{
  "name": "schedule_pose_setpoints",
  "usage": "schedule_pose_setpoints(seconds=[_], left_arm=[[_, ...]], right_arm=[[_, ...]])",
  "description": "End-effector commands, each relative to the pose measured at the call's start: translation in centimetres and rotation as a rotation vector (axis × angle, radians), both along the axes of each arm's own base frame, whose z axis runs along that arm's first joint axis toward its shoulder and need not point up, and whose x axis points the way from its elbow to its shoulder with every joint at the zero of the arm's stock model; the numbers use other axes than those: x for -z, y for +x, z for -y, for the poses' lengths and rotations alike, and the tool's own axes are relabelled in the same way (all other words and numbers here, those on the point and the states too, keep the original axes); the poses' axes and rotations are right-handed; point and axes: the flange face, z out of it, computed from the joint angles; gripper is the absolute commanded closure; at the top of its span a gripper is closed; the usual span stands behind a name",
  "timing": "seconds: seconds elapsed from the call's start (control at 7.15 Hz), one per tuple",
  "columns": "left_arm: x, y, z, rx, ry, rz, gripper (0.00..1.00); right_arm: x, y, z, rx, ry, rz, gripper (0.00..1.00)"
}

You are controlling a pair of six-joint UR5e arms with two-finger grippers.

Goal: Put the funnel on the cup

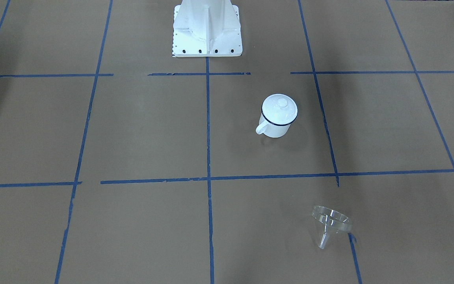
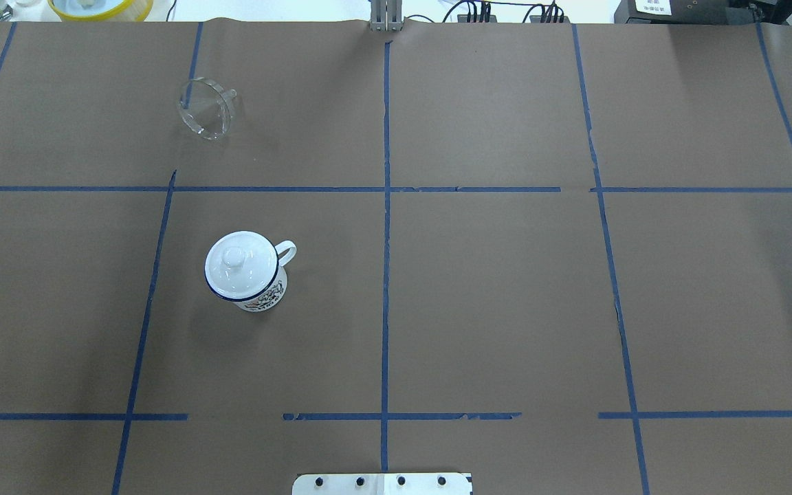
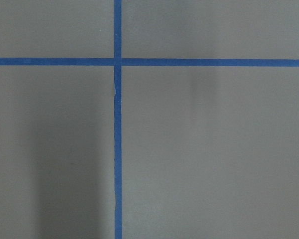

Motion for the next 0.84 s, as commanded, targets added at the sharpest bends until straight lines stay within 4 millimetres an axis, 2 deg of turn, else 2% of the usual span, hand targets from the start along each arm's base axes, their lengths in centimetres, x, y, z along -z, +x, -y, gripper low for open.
schedule_pose_setpoints(seconds=[0.0,0.14,0.28,0.42,0.56,0.7], left_arm=[[0.0,0.1,0.0,-0.002,-0.001,-0.002,0.0],[1.3,0.1,0.1,-0.003,0.024,0.002,0.0],[3.4,0.9,0.7,-0.019,0.068,-0.001,0.0],[7.0,1.9,2.9,-0.035,0.132,-0.006,0.0],[11.8,2.0,6.4,-0.042,0.238,0.01,0.0],[14.6,2.3,8.4,-0.051,0.312,0.017,0.0]], right_arm=[[0.0,0.0,0.0,0.0,-0.001,0.0,0.0],[0.0,0.0,0.0,0.0,0.001,0.0,0.0],[0.0,0.0,0.0,0.0,-0.001,0.0,0.0],[0.0,0.0,0.0,0.0,0.001,0.0,0.0],[0.0,0.0,0.0,0.0,0.001,0.0,0.0],[0.0,0.0,0.0,0.0,0.001,0.0,0.0]])
